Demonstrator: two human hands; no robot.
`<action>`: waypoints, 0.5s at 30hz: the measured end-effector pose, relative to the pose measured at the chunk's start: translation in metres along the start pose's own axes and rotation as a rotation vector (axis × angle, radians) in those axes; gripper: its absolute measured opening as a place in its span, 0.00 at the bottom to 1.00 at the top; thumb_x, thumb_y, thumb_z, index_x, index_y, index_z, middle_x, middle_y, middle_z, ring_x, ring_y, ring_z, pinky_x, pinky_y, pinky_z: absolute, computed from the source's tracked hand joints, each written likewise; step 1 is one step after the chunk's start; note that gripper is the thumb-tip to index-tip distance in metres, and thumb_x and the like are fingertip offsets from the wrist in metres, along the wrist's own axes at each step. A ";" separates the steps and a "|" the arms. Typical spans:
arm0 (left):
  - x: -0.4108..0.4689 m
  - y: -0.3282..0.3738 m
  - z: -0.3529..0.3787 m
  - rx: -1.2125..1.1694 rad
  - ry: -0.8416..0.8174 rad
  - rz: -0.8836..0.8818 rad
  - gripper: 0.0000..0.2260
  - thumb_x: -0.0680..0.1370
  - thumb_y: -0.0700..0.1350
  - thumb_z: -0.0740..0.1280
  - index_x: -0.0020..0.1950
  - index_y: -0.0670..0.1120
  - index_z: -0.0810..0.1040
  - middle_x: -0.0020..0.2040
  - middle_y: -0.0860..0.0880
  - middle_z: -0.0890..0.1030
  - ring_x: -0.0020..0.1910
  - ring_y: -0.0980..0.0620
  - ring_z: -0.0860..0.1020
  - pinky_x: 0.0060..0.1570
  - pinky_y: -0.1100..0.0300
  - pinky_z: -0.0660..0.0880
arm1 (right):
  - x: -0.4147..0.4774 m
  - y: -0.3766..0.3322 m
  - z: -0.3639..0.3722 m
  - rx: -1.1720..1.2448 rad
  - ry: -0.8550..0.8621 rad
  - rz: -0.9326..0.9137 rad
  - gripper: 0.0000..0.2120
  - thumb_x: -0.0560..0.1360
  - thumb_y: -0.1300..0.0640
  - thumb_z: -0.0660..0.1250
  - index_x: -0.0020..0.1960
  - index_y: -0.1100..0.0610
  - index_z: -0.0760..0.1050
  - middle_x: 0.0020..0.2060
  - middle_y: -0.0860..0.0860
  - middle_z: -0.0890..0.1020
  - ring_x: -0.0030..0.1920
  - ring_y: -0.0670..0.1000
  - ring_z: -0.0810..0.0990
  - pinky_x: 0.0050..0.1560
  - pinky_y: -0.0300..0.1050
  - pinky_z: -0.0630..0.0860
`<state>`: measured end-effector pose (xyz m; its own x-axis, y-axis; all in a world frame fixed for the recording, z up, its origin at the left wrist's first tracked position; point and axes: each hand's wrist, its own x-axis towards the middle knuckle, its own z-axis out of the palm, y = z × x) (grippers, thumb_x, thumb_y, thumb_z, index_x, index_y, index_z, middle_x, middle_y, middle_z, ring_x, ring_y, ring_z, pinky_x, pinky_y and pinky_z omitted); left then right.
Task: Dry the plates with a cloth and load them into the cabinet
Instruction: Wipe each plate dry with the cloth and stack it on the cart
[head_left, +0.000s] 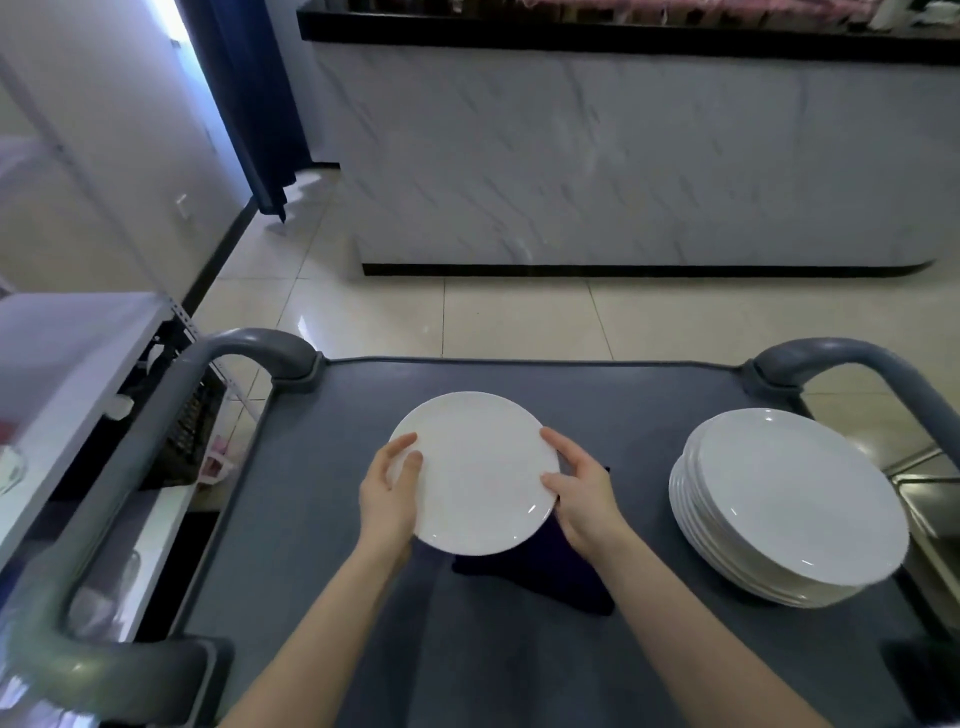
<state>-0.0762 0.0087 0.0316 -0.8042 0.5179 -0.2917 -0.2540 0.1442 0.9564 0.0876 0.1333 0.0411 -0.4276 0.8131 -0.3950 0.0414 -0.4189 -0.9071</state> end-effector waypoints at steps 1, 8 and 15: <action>0.002 -0.001 -0.003 -0.010 0.005 -0.012 0.09 0.81 0.45 0.66 0.54 0.60 0.81 0.57 0.61 0.78 0.56 0.62 0.76 0.45 0.67 0.73 | -0.001 0.002 0.000 -0.077 -0.018 -0.023 0.29 0.74 0.76 0.58 0.69 0.54 0.73 0.63 0.50 0.78 0.62 0.53 0.79 0.59 0.49 0.80; 0.010 -0.013 -0.033 -0.033 0.101 -0.030 0.09 0.81 0.44 0.66 0.55 0.58 0.81 0.56 0.61 0.78 0.59 0.53 0.77 0.58 0.55 0.75 | -0.003 0.014 -0.010 -0.903 -0.187 -0.282 0.19 0.82 0.54 0.61 0.73 0.48 0.68 0.67 0.42 0.75 0.61 0.39 0.75 0.61 0.36 0.70; 0.007 -0.019 -0.059 0.006 0.202 -0.003 0.09 0.81 0.44 0.66 0.57 0.56 0.81 0.60 0.51 0.78 0.60 0.49 0.76 0.59 0.53 0.75 | -0.010 0.053 -0.015 -1.492 -0.457 -0.350 0.34 0.80 0.38 0.57 0.80 0.47 0.51 0.80 0.47 0.54 0.79 0.51 0.51 0.78 0.57 0.48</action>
<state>-0.1085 -0.0403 0.0109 -0.8951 0.3374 -0.2915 -0.2544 0.1507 0.9553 0.1082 0.1091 -0.0046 -0.8157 0.4814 -0.3209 0.5759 0.7284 -0.3712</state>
